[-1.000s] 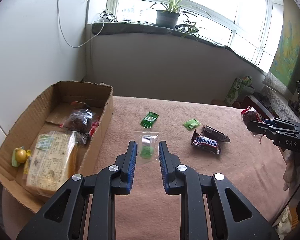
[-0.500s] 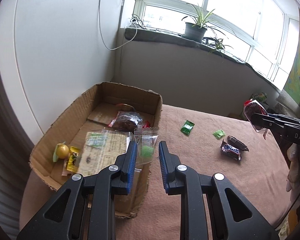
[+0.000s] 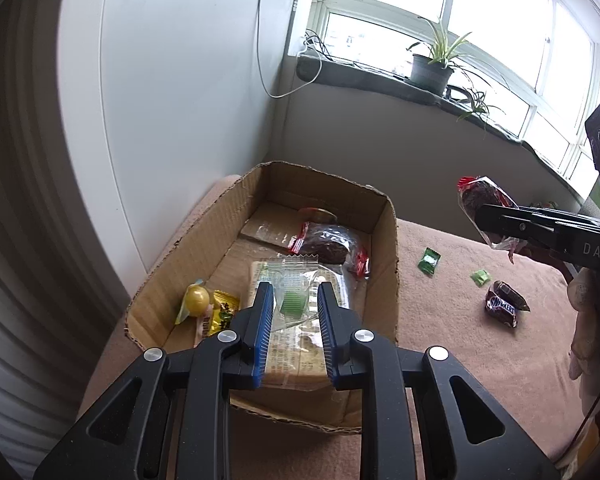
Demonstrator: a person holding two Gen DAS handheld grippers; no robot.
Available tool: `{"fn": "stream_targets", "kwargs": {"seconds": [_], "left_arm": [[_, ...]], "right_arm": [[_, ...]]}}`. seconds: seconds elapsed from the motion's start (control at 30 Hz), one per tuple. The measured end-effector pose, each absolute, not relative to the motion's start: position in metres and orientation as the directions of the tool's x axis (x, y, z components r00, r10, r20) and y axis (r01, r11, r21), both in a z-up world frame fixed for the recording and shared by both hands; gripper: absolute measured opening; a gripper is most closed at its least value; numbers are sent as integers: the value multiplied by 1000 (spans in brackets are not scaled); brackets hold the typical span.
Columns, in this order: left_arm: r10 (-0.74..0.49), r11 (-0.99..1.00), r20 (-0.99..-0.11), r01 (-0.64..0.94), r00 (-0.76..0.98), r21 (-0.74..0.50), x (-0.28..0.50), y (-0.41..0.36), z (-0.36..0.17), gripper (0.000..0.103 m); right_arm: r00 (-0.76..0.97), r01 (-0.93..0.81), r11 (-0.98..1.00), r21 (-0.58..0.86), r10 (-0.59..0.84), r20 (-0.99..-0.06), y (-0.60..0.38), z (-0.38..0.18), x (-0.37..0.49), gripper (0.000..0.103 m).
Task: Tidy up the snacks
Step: 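Carry both bags into the box and open both grippers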
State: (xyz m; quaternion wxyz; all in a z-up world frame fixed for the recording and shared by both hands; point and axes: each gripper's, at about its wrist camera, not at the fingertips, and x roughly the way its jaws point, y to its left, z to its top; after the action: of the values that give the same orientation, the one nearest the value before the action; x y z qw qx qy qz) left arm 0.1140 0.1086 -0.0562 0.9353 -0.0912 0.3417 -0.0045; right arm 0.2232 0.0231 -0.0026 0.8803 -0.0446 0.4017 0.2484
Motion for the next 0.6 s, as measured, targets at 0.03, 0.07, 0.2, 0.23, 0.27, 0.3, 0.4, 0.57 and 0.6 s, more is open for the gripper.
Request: {"fn": "stream_targets", "kwargs": {"seconds": [0.03,0.07,0.2,0.23,0.27,0.3,0.4,0.57,0.6], "left_arm": [[-67,983,-639,-60,766,-174,114,111,-57,21],[-62,983,-640,-65,766,-173,115,114,-57,21],[-48,984,-647,-76,761,-163,116,121,-60,21],[-44,984,-648,-80,760,-161,117,123,-61,21],[-43,984,-649,-82,760,-161,118,125,-61,21],[-42,983,-650,-85,759,-162,119,126,-62,21],[-40,982,-651,-92,758,-167,121,131,-63,21],[-41,979,-651,-99,758,-177,124,137,-65,21],[-41,979,-652,-100,757,-179,124,138,-65,21]], "right_arm": [[547,-479,869,123,404,-733,29,-5,227,37],[541,-483,867,124,407,-736,35,-7,230,37],[523,-503,857,113,406,-749,56,-15,241,37],[518,-508,854,112,407,-752,61,-17,243,37],[514,-511,852,113,408,-754,65,-19,244,37],[511,-514,851,113,409,-756,69,-20,246,37],[500,-521,845,116,413,-761,78,-25,250,37],[487,-534,838,115,416,-768,88,-31,256,37],[485,-535,837,115,416,-769,89,-32,257,37]]}}
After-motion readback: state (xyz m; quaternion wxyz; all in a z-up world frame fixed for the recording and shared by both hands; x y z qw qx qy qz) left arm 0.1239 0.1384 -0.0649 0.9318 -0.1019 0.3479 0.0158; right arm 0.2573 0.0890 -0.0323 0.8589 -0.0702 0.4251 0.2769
